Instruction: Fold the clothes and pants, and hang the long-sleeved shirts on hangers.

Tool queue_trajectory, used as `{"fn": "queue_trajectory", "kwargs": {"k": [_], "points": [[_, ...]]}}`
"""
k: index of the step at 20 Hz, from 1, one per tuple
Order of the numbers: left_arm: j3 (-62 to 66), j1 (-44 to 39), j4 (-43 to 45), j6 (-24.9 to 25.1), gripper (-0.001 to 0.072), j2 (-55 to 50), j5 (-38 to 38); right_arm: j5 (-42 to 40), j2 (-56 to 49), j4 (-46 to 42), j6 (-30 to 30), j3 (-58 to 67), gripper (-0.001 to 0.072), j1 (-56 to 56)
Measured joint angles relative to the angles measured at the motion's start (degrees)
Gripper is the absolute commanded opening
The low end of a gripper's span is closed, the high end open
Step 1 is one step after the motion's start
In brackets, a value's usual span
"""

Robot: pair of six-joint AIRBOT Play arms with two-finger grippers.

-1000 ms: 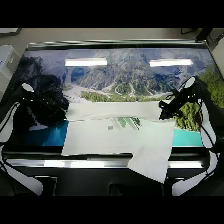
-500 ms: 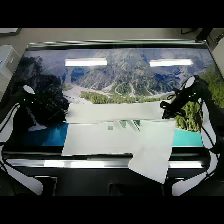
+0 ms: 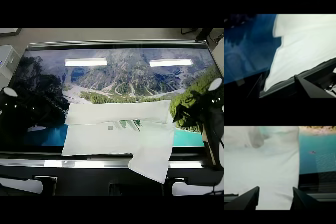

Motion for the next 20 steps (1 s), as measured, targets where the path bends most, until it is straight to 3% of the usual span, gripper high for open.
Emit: {"fn": "queue_trajectory", "kwargs": {"k": [6,7,8,12,13,15,16,20], "points": [[-30.8,4.0,1.5,8.8,0.0424,16.1,10.6,-5.2,12.8,-0.3,-4.1,-21.7,0.0491,-2.9],[-33.2,4.1,1.6,9.5,0.0416,16.8,11.6,-5.6,13.8,-0.2,-4.4,-23.1,0.049,-3.0],[-35.1,4.3,1.0,10.1,0.0364,17.3,12.2,-5.8,14.6,-0.2,-4.6,-24.0,0.049,-3.1],[-38.8,4.5,-2.5,11.3,0.0357,16.6,14.1,-5.7,15.9,0.1,-5.1,-25.7,0.049,-3.3],[-39.1,4.5,-3.2,11.3,0.0308,16.3,14.6,-5.4,16.1,0.1,-5.2,-25.9,0.049,-3.3],[-39.7,4.5,-4.2,11.1,0.0094,15.8,16.7,-5.0,16.3,0.1,-5.2,-26.1,0.049,-3.3],[-39.8,4.5,-4.5,11.0,0.0022,15.6,17.9,-4.9,16.3,0.1,-5.3,-26.2,0.049,-3.3],[-40.1,4.5,-5.7,10.4,0.0019,15.3,19.0,-4.9,16.7,-0.2,-5.6,-27.8,0.0491,-3.3]]}}
